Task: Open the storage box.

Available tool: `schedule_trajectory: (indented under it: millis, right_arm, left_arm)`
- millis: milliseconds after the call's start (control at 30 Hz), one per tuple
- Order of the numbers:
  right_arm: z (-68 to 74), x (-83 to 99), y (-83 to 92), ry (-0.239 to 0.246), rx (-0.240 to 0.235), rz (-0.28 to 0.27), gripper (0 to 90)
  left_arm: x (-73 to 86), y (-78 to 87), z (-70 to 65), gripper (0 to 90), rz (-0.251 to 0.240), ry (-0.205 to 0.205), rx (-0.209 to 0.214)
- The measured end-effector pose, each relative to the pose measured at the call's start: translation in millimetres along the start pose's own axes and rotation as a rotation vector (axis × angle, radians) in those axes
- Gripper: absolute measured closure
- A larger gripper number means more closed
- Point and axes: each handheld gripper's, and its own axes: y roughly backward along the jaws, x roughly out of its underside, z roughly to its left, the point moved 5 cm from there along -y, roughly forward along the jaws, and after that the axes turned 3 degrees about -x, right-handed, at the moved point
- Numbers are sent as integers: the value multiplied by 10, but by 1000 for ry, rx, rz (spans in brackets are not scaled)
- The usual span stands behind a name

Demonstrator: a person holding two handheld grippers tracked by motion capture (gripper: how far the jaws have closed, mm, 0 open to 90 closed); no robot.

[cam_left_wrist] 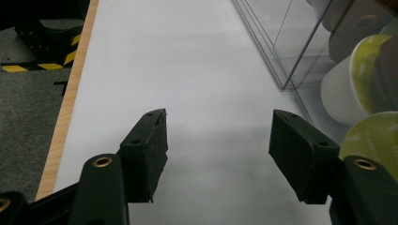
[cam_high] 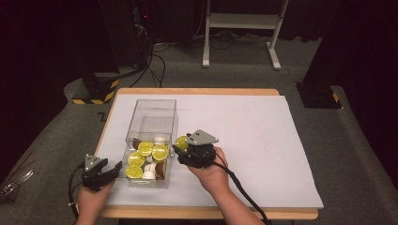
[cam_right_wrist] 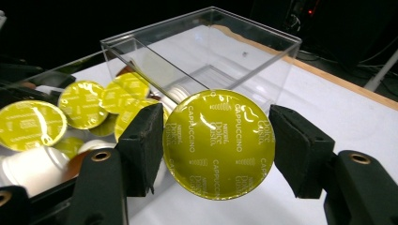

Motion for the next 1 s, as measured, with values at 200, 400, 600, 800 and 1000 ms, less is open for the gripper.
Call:
schedule_trajectory:
  millis: [200,400,600,800,1000]
  right_arm:
    - [-94,74,40,-13,17,5,385]
    - [-158,143,72,-24,31,10,385]
    - [-222,199,108,-33,45,10,385]
    - [-315,270,146,-45,69,15,385]
    - [-424,345,166,-62,90,22,385]
  left_arm:
    - [1,-3,-3,377,-1,3,-2]
    - [-2,-1,-1,377,-2,10,0]
    - [2,1,4,377,4,2,-2]
    - [-2,-5,-1,377,-5,11,-4]
    - [-2,-3,0,377,-4,12,-4]
